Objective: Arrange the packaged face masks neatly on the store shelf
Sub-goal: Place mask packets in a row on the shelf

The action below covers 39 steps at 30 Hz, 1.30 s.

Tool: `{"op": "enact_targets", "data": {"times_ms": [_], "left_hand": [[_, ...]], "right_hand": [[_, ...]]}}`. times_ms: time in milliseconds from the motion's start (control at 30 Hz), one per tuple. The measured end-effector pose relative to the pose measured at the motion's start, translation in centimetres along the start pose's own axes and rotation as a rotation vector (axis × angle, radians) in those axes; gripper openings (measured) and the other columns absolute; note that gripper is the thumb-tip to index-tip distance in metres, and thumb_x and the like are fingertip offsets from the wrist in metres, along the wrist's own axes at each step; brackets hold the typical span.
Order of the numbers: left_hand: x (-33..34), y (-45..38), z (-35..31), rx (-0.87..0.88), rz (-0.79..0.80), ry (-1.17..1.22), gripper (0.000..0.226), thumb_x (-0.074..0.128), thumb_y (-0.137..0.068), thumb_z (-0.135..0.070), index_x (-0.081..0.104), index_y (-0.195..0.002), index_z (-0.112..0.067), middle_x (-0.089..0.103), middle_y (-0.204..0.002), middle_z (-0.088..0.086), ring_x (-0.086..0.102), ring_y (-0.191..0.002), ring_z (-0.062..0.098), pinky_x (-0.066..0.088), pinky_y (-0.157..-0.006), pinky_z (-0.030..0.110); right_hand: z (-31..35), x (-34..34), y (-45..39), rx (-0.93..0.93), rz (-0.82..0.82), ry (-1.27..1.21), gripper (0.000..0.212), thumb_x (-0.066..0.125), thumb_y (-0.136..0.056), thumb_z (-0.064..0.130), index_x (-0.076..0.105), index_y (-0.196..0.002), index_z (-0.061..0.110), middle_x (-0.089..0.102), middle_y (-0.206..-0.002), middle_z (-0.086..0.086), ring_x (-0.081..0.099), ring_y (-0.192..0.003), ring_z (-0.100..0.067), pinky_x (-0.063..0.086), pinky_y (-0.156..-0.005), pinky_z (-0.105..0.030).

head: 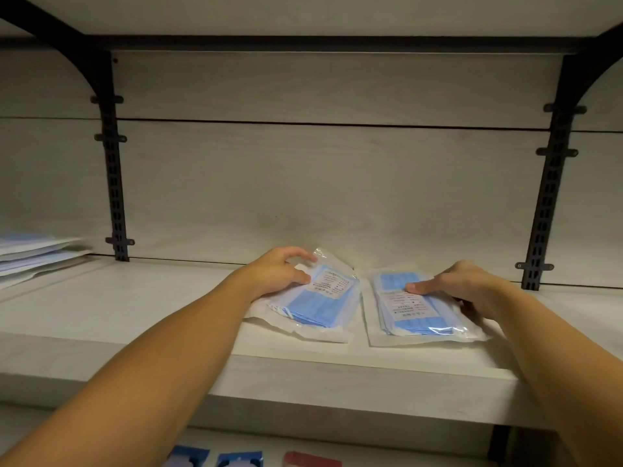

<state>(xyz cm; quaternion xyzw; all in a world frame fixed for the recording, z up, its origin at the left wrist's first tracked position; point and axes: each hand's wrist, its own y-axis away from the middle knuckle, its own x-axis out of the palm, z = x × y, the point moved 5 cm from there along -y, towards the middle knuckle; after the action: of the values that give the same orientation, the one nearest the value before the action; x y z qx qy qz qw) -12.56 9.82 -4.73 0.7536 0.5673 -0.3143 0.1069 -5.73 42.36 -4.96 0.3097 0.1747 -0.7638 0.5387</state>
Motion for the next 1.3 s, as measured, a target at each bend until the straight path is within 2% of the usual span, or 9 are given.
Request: {"op": "enact_targets", "data": {"times_ms": [200, 300, 367, 467, 533, 667, 867, 1133, 1300], "left_hand": [[-0.2, 0.1, 0.7, -0.060, 0.017, 0.035, 0.023, 0.077, -0.085, -0.026, 0.076, -0.106, -0.035, 0.067, -0.112, -0.004, 0.068, -0.098, 0.012, 0.052, -0.081, 0.023], [-0.3, 0.0, 1.0, -0.091, 0.045, 0.050, 0.035, 0.084, -0.076, -0.031, 0.075, -0.109, -0.039, 0.062, -0.125, -0.005, 0.063, -0.109, 0.011, 0.052, -0.093, 0.027], [-0.3, 0.0, 1.1, -0.102, 0.051, 0.047, 0.041, 0.086, -0.076, -0.029, 0.072, -0.113, -0.039, 0.057, -0.133, -0.005, 0.058, -0.116, 0.009, 0.049, -0.088, 0.023], [-0.3, 0.0, 1.3, -0.114, 0.057, 0.082, 0.053, 0.088, -0.074, -0.025, 0.067, -0.119, -0.041, 0.056, -0.139, 0.000, 0.059, -0.116, 0.011, 0.051, -0.078, 0.022], [-0.5, 0.1, 1.3, -0.139, 0.046, 0.111, 0.063, 0.091, -0.071, -0.024, 0.063, -0.124, -0.042, 0.061, -0.131, 0.006, 0.067, -0.108, 0.018, 0.057, -0.080, 0.028], [-1.2, 0.6, 1.4, -0.230, 0.006, 0.162, 0.089, 0.096, -0.055, -0.027, 0.056, -0.135, -0.024, 0.069, -0.121, 0.006, 0.073, -0.098, 0.025, 0.059, -0.089, 0.044], [-4.3, 4.0, 1.0, -0.318, -0.134, 0.230, 0.048, 0.089, -0.073, -0.013, 0.063, -0.113, -0.008, 0.076, -0.097, 0.010, 0.076, -0.078, 0.024, 0.062, -0.067, 0.037], [-13.2, 12.4, 1.4, -0.341, -0.302, 0.431, 0.040, 0.081, -0.080, -0.001, 0.065, -0.117, -0.001, 0.075, -0.107, 0.016, 0.074, -0.094, 0.033, 0.060, -0.082, 0.050], [-19.5, 20.8, 2.4, -0.348, -0.423, 0.405, 0.033, 0.081, -0.080, -0.004, 0.069, -0.111, -0.003, 0.077, -0.101, 0.012, 0.076, -0.086, 0.029, 0.061, -0.067, 0.040]], "right_hand": [[0.1, 0.2, 0.3, -0.049, 0.119, -0.098, 0.061, 0.087, -0.071, 0.046, 0.068, -0.107, 0.001, 0.078, -0.088, -0.014, 0.076, -0.075, -0.033, 0.054, -0.063, -0.033], [-0.1, 0.4, 0.0, -0.042, 0.161, -0.104, 0.073, 0.086, -0.066, 0.050, 0.065, -0.114, 0.001, 0.076, -0.091, -0.016, 0.064, -0.060, -0.030, 0.042, -0.050, -0.028], [0.0, 0.4, 0.0, -0.058, 0.201, -0.137, 0.070, 0.086, -0.065, 0.040, 0.063, -0.114, -0.005, 0.069, -0.086, -0.016, 0.051, -0.053, -0.023, 0.037, -0.045, -0.026], [0.5, 0.8, 0.4, -0.075, 0.265, -0.260, 0.057, 0.084, -0.075, 0.022, 0.061, -0.118, -0.008, 0.075, -0.101, -0.018, 0.074, -0.084, -0.033, 0.057, -0.077, -0.041], [1.0, 0.9, 0.8, -0.080, 0.273, -0.328, 0.046, 0.079, -0.082, 0.015, 0.062, -0.119, -0.007, 0.075, -0.104, -0.020, 0.074, -0.094, -0.039, 0.057, -0.090, -0.048], [1.4, 1.2, 1.6, -0.091, 0.294, -0.405, 0.044, 0.078, -0.084, 0.020, 0.063, -0.119, -0.001, 0.076, -0.102, -0.017, 0.075, -0.090, -0.036, 0.059, -0.069, -0.037], [3.1, 2.0, 3.0, -0.167, 0.291, -0.521, 0.046, 0.079, -0.084, 0.017, 0.061, -0.119, -0.006, 0.075, -0.104, -0.022, 0.073, -0.095, -0.041, 0.055, -0.094, -0.054], [10.5, 3.4, 8.2, -0.331, 0.234, -0.569, 0.040, 0.080, -0.083, 0.012, 0.062, -0.111, -0.010, 0.076, -0.096, -0.020, 0.075, -0.089, -0.038, 0.058, -0.088, -0.049], [15.4, 8.7, 12.8, -0.369, 0.284, -0.532, 0.039, 0.081, -0.083, 0.015, 0.062, -0.110, -0.007, 0.077, -0.093, -0.018, 0.075, -0.088, -0.035, 0.059, -0.089, -0.049]]}}
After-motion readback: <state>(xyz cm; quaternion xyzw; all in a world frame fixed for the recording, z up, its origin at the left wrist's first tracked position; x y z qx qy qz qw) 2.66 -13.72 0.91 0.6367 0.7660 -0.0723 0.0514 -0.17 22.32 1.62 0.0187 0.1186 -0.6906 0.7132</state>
